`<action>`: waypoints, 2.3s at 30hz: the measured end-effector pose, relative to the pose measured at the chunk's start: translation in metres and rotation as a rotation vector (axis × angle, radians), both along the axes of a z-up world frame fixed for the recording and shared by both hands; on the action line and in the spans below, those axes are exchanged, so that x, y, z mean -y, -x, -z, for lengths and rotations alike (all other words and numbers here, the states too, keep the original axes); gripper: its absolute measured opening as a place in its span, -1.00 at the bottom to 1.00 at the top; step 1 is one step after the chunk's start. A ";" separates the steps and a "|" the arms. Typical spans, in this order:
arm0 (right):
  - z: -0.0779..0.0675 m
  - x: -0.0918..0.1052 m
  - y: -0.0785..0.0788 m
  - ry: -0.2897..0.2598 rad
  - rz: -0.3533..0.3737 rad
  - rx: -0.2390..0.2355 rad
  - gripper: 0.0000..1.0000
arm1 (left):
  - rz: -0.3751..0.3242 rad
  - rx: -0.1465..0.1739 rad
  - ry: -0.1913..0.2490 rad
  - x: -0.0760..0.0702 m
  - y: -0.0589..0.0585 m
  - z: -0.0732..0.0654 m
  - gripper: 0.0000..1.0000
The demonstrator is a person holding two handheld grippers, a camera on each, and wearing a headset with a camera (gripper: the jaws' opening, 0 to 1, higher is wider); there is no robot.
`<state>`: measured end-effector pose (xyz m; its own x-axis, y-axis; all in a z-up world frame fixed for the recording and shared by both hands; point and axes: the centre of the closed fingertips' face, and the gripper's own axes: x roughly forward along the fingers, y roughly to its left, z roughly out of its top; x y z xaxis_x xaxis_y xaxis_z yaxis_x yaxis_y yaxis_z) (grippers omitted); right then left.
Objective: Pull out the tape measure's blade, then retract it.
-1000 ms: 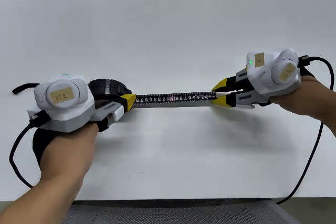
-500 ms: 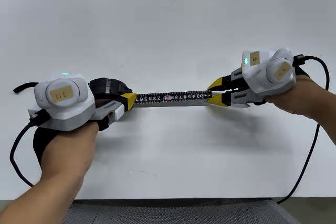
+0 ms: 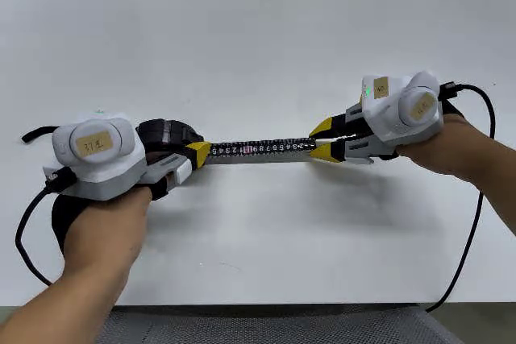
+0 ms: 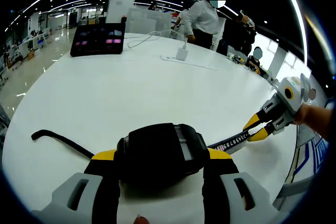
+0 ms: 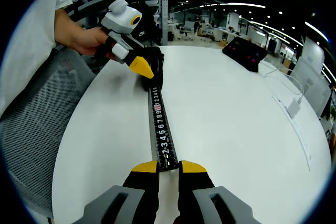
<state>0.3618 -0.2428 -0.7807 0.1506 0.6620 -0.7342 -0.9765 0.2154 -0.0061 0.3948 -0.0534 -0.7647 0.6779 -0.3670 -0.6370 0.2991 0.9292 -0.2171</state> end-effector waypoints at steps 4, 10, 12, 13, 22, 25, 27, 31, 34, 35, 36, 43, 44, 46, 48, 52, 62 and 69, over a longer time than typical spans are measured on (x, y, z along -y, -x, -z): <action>0.000 -0.006 -0.001 -0.009 -0.001 0.000 -0.82 | -0.002 -0.001 0.004 0.000 0.000 0.000 0.19; 0.000 -0.013 -0.002 -0.019 -0.006 0.000 -0.82 | -0.004 -0.001 0.007 0.000 0.000 0.000 0.19; -0.001 -0.016 -0.002 -0.025 -0.005 -0.003 -0.82 | -0.003 -0.002 0.008 0.001 0.000 0.000 0.19; -0.001 -0.017 -0.002 -0.028 -0.005 -0.003 -0.82 | -0.003 -0.002 0.008 0.001 0.000 -0.001 0.19; -0.002 -0.025 -0.002 -0.043 -0.006 -0.006 -0.82 | -0.005 -0.002 0.012 0.001 0.000 -0.001 0.19; -0.002 -0.029 -0.002 -0.048 -0.007 -0.007 -0.82 | -0.006 -0.002 0.013 0.001 0.000 -0.001 0.19; -0.003 -0.031 -0.002 -0.051 -0.008 -0.007 -0.82 | -0.007 -0.003 0.015 0.001 0.000 -0.001 0.19; -0.003 -0.035 -0.003 -0.056 -0.010 -0.007 -0.82 | -0.008 -0.003 0.017 0.001 0.000 -0.001 0.19; -0.003 -0.037 -0.003 -0.060 -0.011 -0.009 -0.82 | -0.009 -0.003 0.018 0.001 0.000 -0.001 0.19; -0.003 -0.038 -0.003 -0.060 -0.013 -0.009 -0.82 | -0.008 -0.003 0.018 0.001 0.000 -0.001 0.19; -0.003 -0.039 -0.003 -0.061 -0.013 -0.009 -0.82 | -0.009 -0.004 0.019 0.001 0.000 -0.001 0.19; -0.003 -0.045 -0.004 -0.070 -0.018 -0.011 -0.82 | -0.011 -0.003 0.021 0.001 0.000 -0.001 0.19; -0.003 -0.047 -0.005 -0.072 -0.018 -0.012 -0.82 | -0.012 -0.004 0.022 0.001 0.000 -0.001 0.19; -0.003 -0.048 -0.005 -0.074 -0.019 -0.012 -0.82 | -0.012 -0.004 0.023 0.001 0.000 -0.001 0.19; -0.003 -0.050 -0.005 -0.076 -0.021 -0.012 -0.82 | -0.011 -0.004 0.023 0.001 0.000 -0.001 0.19; -0.003 -0.055 -0.004 -0.080 -0.023 -0.012 -0.82 | -0.012 -0.004 0.025 0.001 0.000 -0.001 0.19; -0.003 -0.063 -0.005 -0.092 -0.020 -0.015 -0.82 | -0.014 -0.004 0.029 0.001 0.000 -0.001 0.19; -0.004 -0.070 -0.005 -0.100 -0.021 -0.016 -0.82 | -0.015 -0.006 0.034 0.000 0.000 -0.002 0.19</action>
